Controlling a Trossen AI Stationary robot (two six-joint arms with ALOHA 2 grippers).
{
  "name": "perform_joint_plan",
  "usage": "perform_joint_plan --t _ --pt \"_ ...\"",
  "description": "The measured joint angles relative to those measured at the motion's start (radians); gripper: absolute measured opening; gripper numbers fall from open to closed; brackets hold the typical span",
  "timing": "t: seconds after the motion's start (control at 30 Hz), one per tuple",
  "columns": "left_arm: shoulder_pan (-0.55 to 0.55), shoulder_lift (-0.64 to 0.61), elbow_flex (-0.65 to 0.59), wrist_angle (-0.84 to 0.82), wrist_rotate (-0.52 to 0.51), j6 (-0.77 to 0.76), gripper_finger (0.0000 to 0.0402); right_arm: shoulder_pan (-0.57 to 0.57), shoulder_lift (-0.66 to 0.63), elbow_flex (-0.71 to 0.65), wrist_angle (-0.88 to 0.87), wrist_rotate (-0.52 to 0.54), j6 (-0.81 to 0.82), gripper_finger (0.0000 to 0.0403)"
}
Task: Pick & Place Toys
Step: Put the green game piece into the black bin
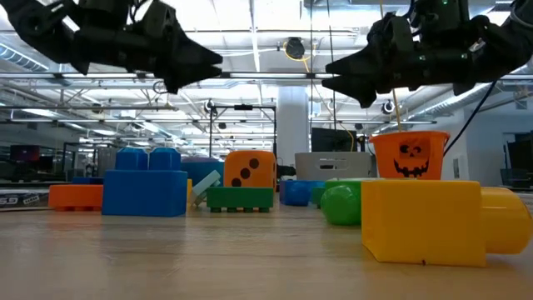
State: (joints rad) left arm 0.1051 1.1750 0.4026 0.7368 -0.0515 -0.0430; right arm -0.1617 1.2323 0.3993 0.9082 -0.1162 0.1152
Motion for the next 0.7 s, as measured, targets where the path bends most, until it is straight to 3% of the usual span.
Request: perform_joint_plan --t 0.17,0.3,0.5,0.7 --pt "-0.111 0.082 0.053 0.109 -0.097 0.143 0.0198 0.092 0.014 0.075 -0.152 0.112 -0.041 0.0212" --pt "-0.143 0.139 0.121 0.11 -0.1 0.234 0.0198 0.167 0.016 0.198 -0.469 0.185 -0.078 0.0212" --pt "-0.161 0.163 0.18 0.067 -0.076 0.243 0.0198 0.306 0.016 0.381 -0.915 0.348 -0.094 0.0212" --pt "-0.18 0.163 0.18 0.023 -0.069 0.244 0.0198 0.436 0.021 0.428 -0.965 0.468 -0.006 0.0212"
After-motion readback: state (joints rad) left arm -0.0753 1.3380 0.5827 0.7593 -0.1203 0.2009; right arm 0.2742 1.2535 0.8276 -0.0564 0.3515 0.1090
